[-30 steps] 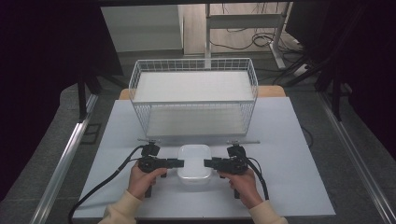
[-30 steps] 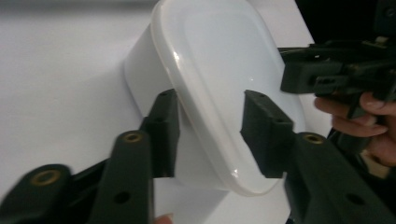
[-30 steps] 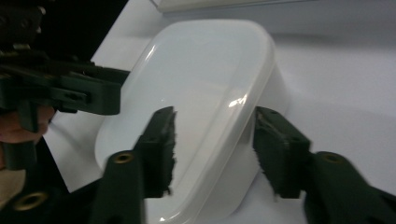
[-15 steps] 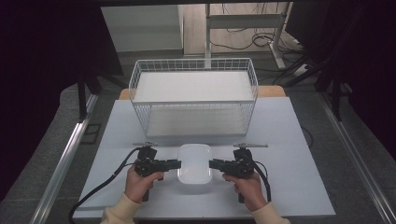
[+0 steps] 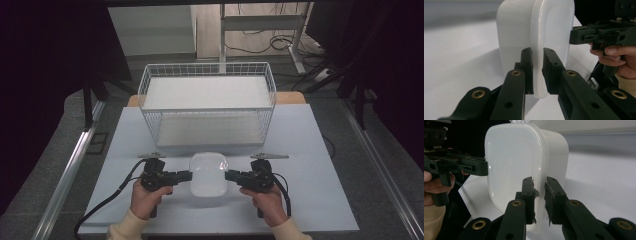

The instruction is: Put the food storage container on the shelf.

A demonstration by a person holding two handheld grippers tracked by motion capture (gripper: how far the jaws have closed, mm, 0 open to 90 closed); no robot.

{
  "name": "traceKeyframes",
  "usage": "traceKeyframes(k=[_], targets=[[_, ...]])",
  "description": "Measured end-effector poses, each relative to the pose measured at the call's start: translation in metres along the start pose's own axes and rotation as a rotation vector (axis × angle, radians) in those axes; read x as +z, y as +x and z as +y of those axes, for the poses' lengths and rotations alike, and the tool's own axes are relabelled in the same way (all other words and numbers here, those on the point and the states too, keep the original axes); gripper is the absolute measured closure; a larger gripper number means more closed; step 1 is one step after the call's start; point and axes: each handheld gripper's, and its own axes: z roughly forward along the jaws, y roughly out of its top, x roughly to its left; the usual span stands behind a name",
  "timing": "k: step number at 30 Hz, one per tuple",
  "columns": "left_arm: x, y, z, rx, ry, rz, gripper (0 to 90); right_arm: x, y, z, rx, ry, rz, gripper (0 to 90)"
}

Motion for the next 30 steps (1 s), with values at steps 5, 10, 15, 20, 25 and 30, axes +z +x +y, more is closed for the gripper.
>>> traceKeyframes(k=[5, 10, 15, 20, 25, 30], targets=[[-0.009, -0.006, 0.003, 0.021, -0.026, -0.008, 79.9, -0.005, 0.008, 0.004, -0.044, -0.017, -0.005, 77.6], [-0.017, -0.020, 0.007, 0.081, -0.056, 0.017, 80.2, -0.013, 0.017, 0.009, -0.090, -0.042, -0.013, 77.3], [-0.021, -0.027, 0.009, 0.107, -0.072, 0.023, 80.3, -0.019, 0.023, 0.013, -0.122, -0.056, -0.022, 77.1], [-0.026, -0.032, 0.015, 0.134, -0.090, 0.034, 80.3, -0.023, 0.027, 0.017, -0.139, -0.072, -0.025, 77.1], [-0.029, -0.036, 0.021, 0.144, -0.107, 0.034, 80.2, -0.027, 0.032, 0.026, -0.157, -0.092, -0.027, 77.1], [-0.036, -0.039, 0.028, 0.158, -0.122, 0.029, 80.3, -0.031, 0.036, 0.032, -0.172, -0.108, -0.020, 77.1]])
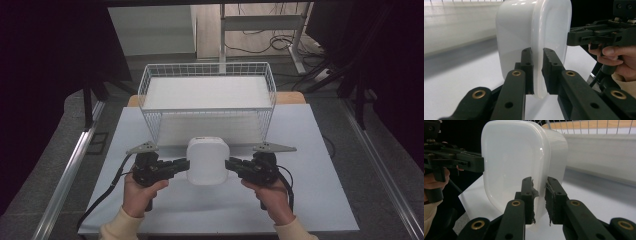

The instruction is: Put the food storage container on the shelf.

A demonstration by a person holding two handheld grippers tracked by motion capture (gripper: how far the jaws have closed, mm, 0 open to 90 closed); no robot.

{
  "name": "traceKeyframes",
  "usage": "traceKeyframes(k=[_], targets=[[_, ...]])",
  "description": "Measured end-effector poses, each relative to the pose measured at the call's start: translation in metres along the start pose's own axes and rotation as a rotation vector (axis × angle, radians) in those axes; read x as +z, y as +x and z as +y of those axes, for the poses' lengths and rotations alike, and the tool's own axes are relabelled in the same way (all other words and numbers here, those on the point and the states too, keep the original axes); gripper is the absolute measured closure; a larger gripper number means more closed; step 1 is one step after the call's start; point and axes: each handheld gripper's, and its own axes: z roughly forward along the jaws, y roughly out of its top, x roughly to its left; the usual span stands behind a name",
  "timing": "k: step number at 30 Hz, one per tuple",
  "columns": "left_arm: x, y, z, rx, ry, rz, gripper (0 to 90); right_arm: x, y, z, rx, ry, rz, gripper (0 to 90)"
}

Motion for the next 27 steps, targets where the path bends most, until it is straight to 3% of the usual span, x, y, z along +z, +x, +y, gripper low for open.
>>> traceKeyframes(k=[3, 10, 18, 27], targets=[[-0.003, -0.002, 0.009, 0.019, -0.003, 0.006, 80.3, -0.002, 0.001, 0.005, -0.010, -0.007, 0.006, 77.1], [-0.010, -0.001, 0.037, 0.029, -0.028, -0.007, 80.3, -0.007, 0.005, 0.041, -0.056, -0.002, -0.012, 77.2], [-0.021, -0.005, 0.051, 0.041, -0.060, -0.001, 80.2, -0.011, 0.013, 0.059, -0.087, -0.024, -0.009, 77.2], [-0.024, -0.004, 0.089, 0.084, -0.075, 0.022, 80.2, -0.013, 0.014, 0.092, -0.104, -0.051, -0.022, 77.3]])
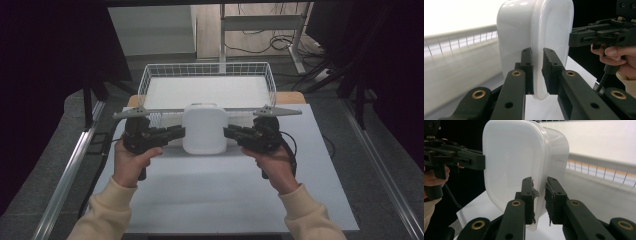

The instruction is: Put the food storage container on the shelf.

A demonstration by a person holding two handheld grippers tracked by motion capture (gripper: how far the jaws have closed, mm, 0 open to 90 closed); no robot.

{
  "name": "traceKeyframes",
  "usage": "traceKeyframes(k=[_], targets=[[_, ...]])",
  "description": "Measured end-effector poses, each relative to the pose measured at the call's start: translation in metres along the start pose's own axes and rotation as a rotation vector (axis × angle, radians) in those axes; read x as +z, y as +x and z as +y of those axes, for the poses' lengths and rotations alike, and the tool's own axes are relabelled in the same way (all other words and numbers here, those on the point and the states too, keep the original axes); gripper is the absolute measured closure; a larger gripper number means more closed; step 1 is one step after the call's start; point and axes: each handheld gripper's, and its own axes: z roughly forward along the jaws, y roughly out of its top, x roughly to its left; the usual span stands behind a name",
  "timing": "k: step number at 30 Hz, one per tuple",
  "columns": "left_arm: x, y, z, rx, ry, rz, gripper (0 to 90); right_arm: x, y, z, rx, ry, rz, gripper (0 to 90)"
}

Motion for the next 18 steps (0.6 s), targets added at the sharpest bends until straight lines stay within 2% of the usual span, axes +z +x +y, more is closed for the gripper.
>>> traceKeyframes(k=[1, 3, 11, 18], targets=[[0.000, 0.001, 0.005, 0.000, -0.003, 0.000, 80.2, 0.001, -0.002, 0.011, -0.012, -0.005, -0.007, 77.3], [0.001, 0.004, 0.015, 0.005, -0.008, 0.002, 80.1, 0.001, -0.003, 0.015, -0.011, -0.008, -0.007, 77.3], [0.002, 0.007, 0.043, 0.016, -0.028, 0.006, 80.0, -0.001, -0.007, 0.051, -0.033, -0.021, -0.030, 77.4], [0.006, 0.010, 0.054, 0.011, -0.026, -0.007, 79.9, -0.003, -0.011, 0.061, -0.038, -0.021, -0.036, 77.5]])
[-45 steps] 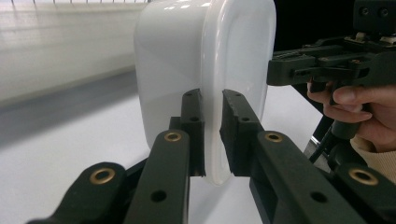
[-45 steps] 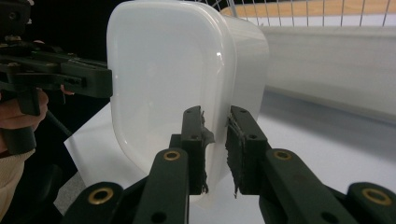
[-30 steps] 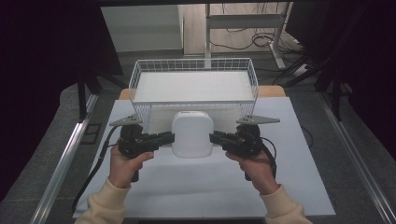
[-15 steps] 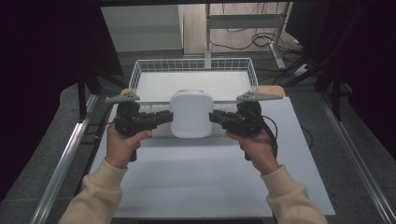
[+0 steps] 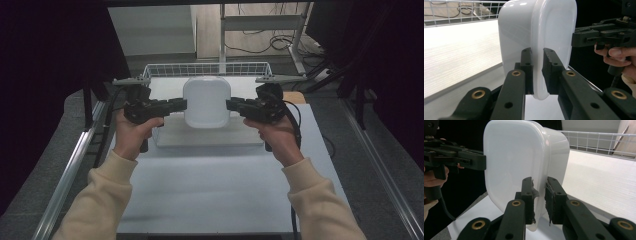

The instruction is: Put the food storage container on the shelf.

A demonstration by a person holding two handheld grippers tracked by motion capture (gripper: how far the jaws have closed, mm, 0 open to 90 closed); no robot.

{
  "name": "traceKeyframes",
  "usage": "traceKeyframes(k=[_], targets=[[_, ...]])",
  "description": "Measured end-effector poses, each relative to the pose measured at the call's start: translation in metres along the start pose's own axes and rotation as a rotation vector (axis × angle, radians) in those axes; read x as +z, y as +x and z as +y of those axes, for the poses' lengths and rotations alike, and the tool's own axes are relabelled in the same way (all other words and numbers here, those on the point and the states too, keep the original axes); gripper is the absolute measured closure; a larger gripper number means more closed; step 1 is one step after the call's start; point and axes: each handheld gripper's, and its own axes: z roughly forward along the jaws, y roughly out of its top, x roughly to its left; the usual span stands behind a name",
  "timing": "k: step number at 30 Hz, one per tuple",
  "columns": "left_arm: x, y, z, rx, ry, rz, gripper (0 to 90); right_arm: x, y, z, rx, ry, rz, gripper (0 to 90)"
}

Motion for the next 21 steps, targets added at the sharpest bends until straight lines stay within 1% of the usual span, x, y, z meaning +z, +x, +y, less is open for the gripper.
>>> traceKeyframes(k=[4, 11, 15, 16, 17, 18, 19, 21], targets=[[0.003, 0.003, 0.006, 0.002, 0.008, 0.002, 79.8, 0.001, -0.003, 0.004, 0.003, 0.001, -0.001, 77.5], [0.012, 0.018, 0.019, -0.025, 0.022, -0.014, 79.8, 0.009, -0.013, 0.017, 0.017, 0.028, -0.004, 77.5], [0.019, 0.028, 0.027, -0.048, 0.033, -0.015, 79.7, 0.017, -0.022, 0.026, 0.034, 0.049, -0.005, 77.5], [0.022, 0.031, 0.029, -0.056, 0.038, -0.014, 79.8, 0.020, -0.025, 0.028, 0.041, 0.055, -0.006, 77.5], [0.024, 0.034, 0.031, -0.067, 0.044, -0.013, 79.7, 0.026, -0.031, 0.031, 0.059, 0.068, -0.005, 77.4], [0.026, 0.037, 0.032, -0.069, 0.051, -0.014, 79.7, 0.026, -0.031, 0.031, 0.059, 0.068, -0.005, 77.4], [0.030, 0.041, 0.033, -0.088, 0.057, -0.013, 79.6, 0.028, -0.034, 0.032, 0.067, 0.075, -0.006, 77.4], [0.035, 0.047, 0.035, -0.099, 0.070, -0.008, 79.4, 0.035, -0.039, 0.033, 0.081, 0.092, -0.012, 77.5]])
